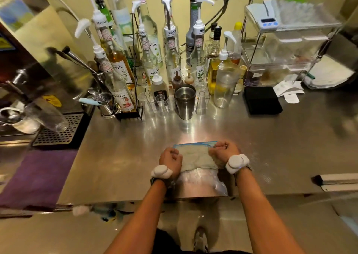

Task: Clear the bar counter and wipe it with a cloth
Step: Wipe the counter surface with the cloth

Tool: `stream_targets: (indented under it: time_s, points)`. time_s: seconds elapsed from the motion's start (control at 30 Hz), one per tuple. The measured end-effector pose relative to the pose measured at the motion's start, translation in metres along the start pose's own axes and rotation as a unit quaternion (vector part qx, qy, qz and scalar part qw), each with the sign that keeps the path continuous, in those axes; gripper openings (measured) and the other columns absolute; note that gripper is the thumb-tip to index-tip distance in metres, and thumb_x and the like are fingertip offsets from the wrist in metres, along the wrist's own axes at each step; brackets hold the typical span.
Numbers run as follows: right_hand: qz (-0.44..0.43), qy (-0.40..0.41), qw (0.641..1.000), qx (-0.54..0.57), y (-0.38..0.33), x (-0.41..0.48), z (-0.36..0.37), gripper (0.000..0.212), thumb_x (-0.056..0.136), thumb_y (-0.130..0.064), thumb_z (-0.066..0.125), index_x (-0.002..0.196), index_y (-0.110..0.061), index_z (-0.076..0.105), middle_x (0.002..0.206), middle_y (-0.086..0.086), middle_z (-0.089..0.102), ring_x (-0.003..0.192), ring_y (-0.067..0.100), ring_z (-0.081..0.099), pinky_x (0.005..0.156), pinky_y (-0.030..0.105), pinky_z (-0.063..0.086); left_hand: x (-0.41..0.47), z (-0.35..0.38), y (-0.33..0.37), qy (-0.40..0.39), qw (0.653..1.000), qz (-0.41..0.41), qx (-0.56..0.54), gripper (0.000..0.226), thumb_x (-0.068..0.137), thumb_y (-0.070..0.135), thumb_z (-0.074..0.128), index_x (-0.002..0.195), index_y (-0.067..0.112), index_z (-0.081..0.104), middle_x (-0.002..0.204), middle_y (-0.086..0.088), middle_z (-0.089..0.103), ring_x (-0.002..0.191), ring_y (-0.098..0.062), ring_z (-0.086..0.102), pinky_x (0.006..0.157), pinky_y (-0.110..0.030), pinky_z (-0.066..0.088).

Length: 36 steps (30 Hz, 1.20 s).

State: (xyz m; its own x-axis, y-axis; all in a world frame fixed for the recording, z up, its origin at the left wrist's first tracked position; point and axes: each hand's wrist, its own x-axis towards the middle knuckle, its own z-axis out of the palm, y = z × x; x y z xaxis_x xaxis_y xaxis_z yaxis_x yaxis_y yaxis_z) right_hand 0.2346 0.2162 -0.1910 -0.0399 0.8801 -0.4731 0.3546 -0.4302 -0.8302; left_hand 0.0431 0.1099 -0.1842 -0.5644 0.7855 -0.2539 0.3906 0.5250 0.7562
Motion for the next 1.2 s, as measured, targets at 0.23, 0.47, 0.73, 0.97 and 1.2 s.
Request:
stream_targets:
  time_s: [0.23, 0.47, 0.73, 0.97, 1.2]
  points:
    - [0.005, 0.044, 0.996, -0.078, 0.014, -0.007, -0.010, 0.017, 0.070, -0.014, 0.079, 0.084, -0.010, 0.069, 0.093, 0.009, 0.070, 0.084, 0.024, 0.065, 0.088, 0.045, 0.059, -0.023, -0.004, -0.005, -0.009, 0.997, -0.022, 0.067, 0.045, 0.082, 0.032, 0.066, 0.117, 0.010, 0.049, 0.120, -0.012, 0.051, 0.111, -0.031, 0.054, 0.096, -0.037, 0.047]
    - [0.013, -0.005, 0.986, -0.166, 0.010, -0.016, -0.023, 0.019, 0.071, -0.012, 0.086, 0.064, -0.011, 0.068, 0.084, 0.011, 0.069, 0.079, 0.025, 0.066, 0.085, 0.046, 0.060, -0.030, -0.003, -0.002, -0.008, 0.995, -0.037, 0.094, 0.028, 0.081, 0.029, 0.067, 0.105, 0.017, 0.060, 0.116, -0.010, 0.052, 0.109, -0.031, 0.055, 0.095, -0.032, 0.046]
    - [0.019, -0.045, 0.982, -0.185, 0.000, -0.021, -0.029, 0.022, 0.083, -0.022, 0.077, 0.099, -0.007, 0.073, 0.112, 0.018, 0.071, 0.094, 0.026, 0.067, 0.092, 0.039, 0.057, -0.027, -0.003, 0.006, -0.023, 0.995, -0.044, 0.087, 0.027, 0.083, 0.022, 0.064, 0.107, 0.010, 0.060, 0.109, -0.009, 0.066, 0.101, -0.028, 0.064, 0.072, -0.025, 0.044]
    - [-0.025, 0.001, 0.997, -0.075, -0.012, -0.022, -0.029, 0.030, 0.081, -0.021, 0.077, 0.057, -0.018, 0.060, 0.068, 0.005, 0.067, 0.066, 0.021, 0.062, 0.078, 0.040, 0.058, -0.015, -0.010, 0.025, -0.041, 0.994, -0.032, 0.095, 0.018, 0.086, 0.020, 0.057, 0.072, 0.008, 0.060, 0.084, -0.016, 0.067, 0.076, -0.023, 0.061, 0.065, -0.029, 0.043]
    - [-0.075, 0.025, 0.993, -0.088, -0.042, -0.025, -0.035, 0.041, 0.092, -0.035, 0.058, 0.056, -0.015, 0.056, 0.061, 0.006, 0.055, 0.061, 0.023, 0.050, 0.064, 0.031, 0.042, -0.004, -0.021, 0.056, 0.009, 0.997, 0.057, 0.058, 0.014, 0.096, 0.029, 0.050, 0.101, 0.017, 0.050, 0.095, -0.002, 0.059, 0.083, -0.024, 0.057, 0.069, -0.027, 0.038]
